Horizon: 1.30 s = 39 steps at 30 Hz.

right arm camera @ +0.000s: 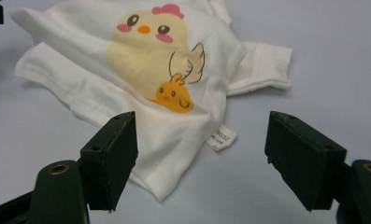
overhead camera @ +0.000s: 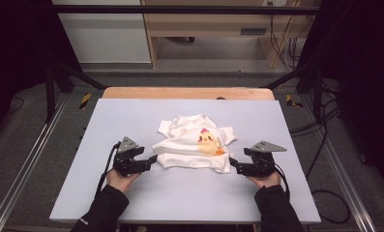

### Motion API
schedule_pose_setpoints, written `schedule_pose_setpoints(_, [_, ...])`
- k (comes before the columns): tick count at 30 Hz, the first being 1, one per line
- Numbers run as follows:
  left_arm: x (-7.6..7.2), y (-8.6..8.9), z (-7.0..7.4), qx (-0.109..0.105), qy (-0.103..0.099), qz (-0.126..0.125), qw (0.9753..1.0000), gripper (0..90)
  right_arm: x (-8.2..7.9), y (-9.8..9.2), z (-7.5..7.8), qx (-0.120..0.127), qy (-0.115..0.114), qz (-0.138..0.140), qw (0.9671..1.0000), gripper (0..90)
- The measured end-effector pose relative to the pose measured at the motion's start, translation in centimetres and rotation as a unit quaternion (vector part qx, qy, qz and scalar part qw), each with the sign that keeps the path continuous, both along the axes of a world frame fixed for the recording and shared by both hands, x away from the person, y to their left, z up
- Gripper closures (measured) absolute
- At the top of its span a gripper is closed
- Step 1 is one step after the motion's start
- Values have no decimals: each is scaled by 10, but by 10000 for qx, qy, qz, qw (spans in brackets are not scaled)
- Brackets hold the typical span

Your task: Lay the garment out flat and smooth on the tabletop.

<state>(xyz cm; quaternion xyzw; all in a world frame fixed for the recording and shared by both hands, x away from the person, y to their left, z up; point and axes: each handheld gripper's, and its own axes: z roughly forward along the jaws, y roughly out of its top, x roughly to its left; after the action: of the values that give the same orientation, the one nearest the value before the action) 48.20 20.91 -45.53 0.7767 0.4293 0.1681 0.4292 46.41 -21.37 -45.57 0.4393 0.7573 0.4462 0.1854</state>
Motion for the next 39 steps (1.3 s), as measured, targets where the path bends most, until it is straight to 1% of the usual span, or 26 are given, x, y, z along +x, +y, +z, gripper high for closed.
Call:
schedule_pose_setpoints(1, [4,-3,-7,50,146,-39,9999,361,-1,2,-5,-51,81,2,10000,259])
schedule_pose_setpoints(2, [4,-3,-7,50,146,-39,9999,363,-1,2,-5,-51,81,2,10000,259])
schedule_pose_setpoints(3, [7,-5,-11,113,180,-34,9998,367,2,7,-12,-129,238,45,9996,279])
schedule_pose_setpoints(4, [9,-6,-14,177,165,-18,9997,384,2,7,-12,-129,238,45,9996,279])
schedule_pose_setpoints(6, [13,-7,-18,77,229,-45,9997,410,4,14,-17,-274,377,149,9988,298])
schedule_pose_setpoints(7, [16,-8,-21,-74,304,-65,9995,461,5,20,-21,-461,403,229,9979,357])
schedule_pose_setpoints(8, [16,-8,-21,-74,304,-65,9995,486,5,20,-21,-461,403,229,9979,357])
schedule_pose_setpoints(9, [18,-9,-23,-131,339,-114,9993,522,4,24,-23,-523,385,262,9975,420])
schedule_pose_setpoints(10, [18,-9,-23,-131,339,-114,9993,542,4,24,-23,-523,385,262,9975,420])
schedule_pose_setpoints(12, [18,-12,-25,-148,325,-102,9993,567,5,25,-25,-512,393,310,9974,498])
schedule_pose_setpoints(18, [17,-12,-24,-205,269,-47,9994,853,5,31,-29,-730,460,366,9956,699])
schedule_pose_setpoints(19, [16,-12,-23,-203,235,-59,9995,853,5,31,-29,-730,460,366,9956,699])
schedule_pose_setpoints(20, [14,-12,-21,-215,179,-105,9996,871,5,31,-29,-733,435,366,9957,758])
schedule_pose_setpoints(21, [14,-12,-21,-215,179,-105,9996,874,5,31,-29,-733,435,366,9957,758])
schedule_pose_setpoints(23, [12,-13,-17,-223,97,-124,9996,877,5,31,-29,-761,412,373,9955,823])
schedule_pose_setpoints(24, [10,-12,-15,-266,94,-142,9995,880,5,31,-29,-778,393,367,9955,866])
schedule_pose_setpoints(26, [7,-10,-10,-352,58,-172,9992,881,4,30,-27,-810,390,373,9952,884])
schedule_pose_setpoints(28, [-1,-6,0,-436,-1,-208,9988,881,4,29,-26,-831,387,368,9951,887])
schedule_pose_setpoints(29, [-12,-1,13,-582,-87,-277,9979,881,0,25,-19,-762,305,397,9958,888])
schedule_pose_setpoints(30, [-12,-1,13,-582,-87,-277,9979,881,0,25,-19,-762,305,397,9958,888])
schedule_pose_setpoints(31, [-24,0,26,-612,-184,-338,9974,882,-6,21,-10,-629,157,420,9970,889])
schedule_pose_setpoints(33, [-28,-1,31,-631,-182,-364,9972,882,-8,19,-6,-573,117,434,9973,889])
schedule_pose_setpoints(35, [-33,-7,37,-477,-108,-355,9982,881,-13,15,2,-470,0,440,9979,889])
schedule_pose_setpoints(37, [-32,-13,33,-268,-18,-274,9993,880,-14,11,6,-415,24,437,9982,889])
schedule_pose_setpoints(38, [-28,-16,27,-76,-3,-173,9998,876,-10,10,1,-514,250,397,9976,889])
schedule_pose_setpoints(39, [-25,-17,22,-19,31,-114,9999,876,-10,10,1,-514,250,397,9976,889])
